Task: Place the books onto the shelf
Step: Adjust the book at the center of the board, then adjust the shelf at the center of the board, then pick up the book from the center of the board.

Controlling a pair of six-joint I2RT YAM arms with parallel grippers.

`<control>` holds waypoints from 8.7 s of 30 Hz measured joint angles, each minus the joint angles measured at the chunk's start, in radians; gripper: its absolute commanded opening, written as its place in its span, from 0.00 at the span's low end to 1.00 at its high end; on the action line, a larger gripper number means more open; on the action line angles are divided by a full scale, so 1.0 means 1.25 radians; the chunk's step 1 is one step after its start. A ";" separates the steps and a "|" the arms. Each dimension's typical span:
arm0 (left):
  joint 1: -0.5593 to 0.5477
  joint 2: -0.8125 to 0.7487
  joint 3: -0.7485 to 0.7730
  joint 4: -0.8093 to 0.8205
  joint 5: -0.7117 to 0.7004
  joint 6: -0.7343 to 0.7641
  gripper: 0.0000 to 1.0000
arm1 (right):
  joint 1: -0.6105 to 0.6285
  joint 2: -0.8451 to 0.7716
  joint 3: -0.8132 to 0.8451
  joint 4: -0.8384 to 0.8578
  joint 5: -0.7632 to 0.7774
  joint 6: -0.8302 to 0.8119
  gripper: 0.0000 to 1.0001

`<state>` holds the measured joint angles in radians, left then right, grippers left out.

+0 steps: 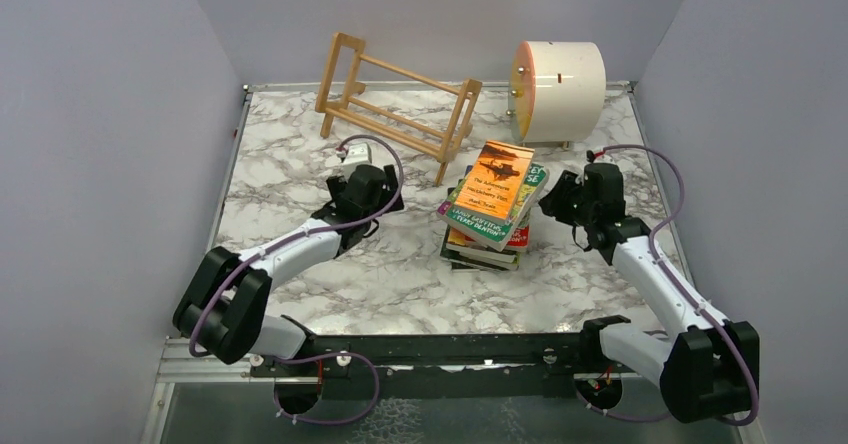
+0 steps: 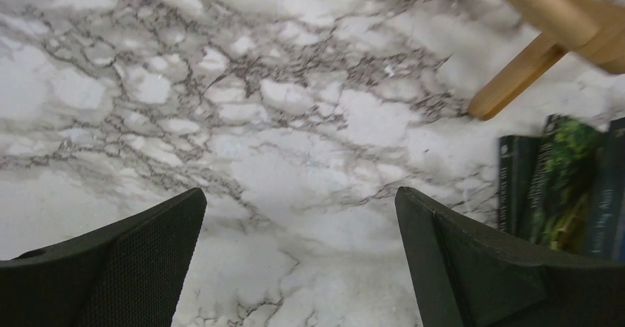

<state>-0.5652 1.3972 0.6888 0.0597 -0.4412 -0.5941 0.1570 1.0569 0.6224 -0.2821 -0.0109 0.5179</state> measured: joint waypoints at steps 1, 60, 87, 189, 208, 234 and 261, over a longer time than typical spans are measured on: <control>0.011 -0.012 0.009 0.002 0.013 0.000 0.99 | -0.001 0.001 0.013 -0.001 0.002 -0.005 0.55; 0.216 0.443 0.404 0.227 0.469 -0.319 0.30 | -0.117 -0.032 0.093 -0.054 -0.011 -0.042 0.58; 0.217 0.379 0.278 0.305 0.453 -0.388 0.14 | -0.117 -0.043 0.092 -0.056 -0.012 -0.042 0.58; 0.001 0.048 0.309 0.013 0.574 -0.157 0.82 | -0.104 -0.058 0.400 -0.291 -0.442 -0.105 0.63; 0.028 0.048 0.327 0.012 0.583 -0.143 0.99 | -0.095 0.064 0.334 0.143 -0.677 0.138 1.00; 0.037 0.006 0.287 0.012 0.555 -0.141 0.99 | -0.088 -0.018 0.432 -0.046 -0.433 -0.054 1.00; 0.031 0.013 0.294 0.011 0.565 -0.143 0.99 | 0.293 0.039 0.547 -0.272 0.166 -0.103 1.00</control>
<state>-0.5259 1.4139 1.0565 0.0731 0.2649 -0.7723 0.5228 1.1053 1.3067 -0.6220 0.1970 0.3897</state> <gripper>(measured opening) 0.989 0.999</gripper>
